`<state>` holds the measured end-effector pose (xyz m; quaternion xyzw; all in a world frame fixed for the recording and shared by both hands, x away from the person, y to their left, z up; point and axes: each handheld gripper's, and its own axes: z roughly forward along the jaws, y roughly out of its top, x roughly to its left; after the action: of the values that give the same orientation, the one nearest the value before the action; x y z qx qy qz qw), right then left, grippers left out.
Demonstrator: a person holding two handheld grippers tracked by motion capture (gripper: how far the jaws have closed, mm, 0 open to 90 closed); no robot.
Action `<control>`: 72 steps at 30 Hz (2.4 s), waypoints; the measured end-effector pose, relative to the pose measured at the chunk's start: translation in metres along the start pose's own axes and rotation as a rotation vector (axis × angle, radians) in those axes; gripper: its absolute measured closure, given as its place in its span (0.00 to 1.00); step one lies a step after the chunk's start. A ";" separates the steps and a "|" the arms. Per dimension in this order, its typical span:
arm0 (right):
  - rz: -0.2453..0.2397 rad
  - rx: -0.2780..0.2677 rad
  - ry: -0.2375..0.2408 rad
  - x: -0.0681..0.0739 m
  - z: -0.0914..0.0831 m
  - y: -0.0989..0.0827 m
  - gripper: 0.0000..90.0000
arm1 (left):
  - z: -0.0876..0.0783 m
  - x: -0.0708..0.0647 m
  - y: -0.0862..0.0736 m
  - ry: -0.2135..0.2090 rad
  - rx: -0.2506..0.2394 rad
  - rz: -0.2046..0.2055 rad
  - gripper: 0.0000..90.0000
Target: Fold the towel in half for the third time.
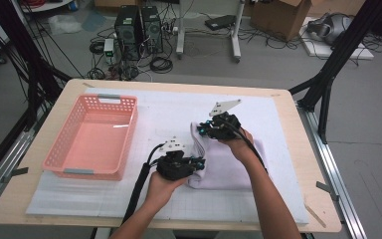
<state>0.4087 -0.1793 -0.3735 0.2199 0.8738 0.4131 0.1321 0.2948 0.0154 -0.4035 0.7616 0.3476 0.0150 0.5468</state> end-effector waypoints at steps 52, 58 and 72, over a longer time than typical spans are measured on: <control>0.160 0.053 -0.302 -0.041 -0.097 -0.104 0.68 | -0.053 0.046 -0.037 0.158 -0.126 0.104 0.42; 0.255 0.009 -0.355 -0.025 -0.125 -0.127 0.62 | -0.056 0.050 -0.039 0.164 -0.131 0.108 0.42; 0.403 -0.080 -0.230 0.025 -0.120 -0.156 0.46 | -0.058 0.055 -0.042 0.173 -0.135 0.118 0.40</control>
<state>0.2942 -0.3341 -0.4215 0.4300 0.7744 0.4376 0.1545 0.2918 0.1001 -0.4349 0.7379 0.3462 0.1365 0.5630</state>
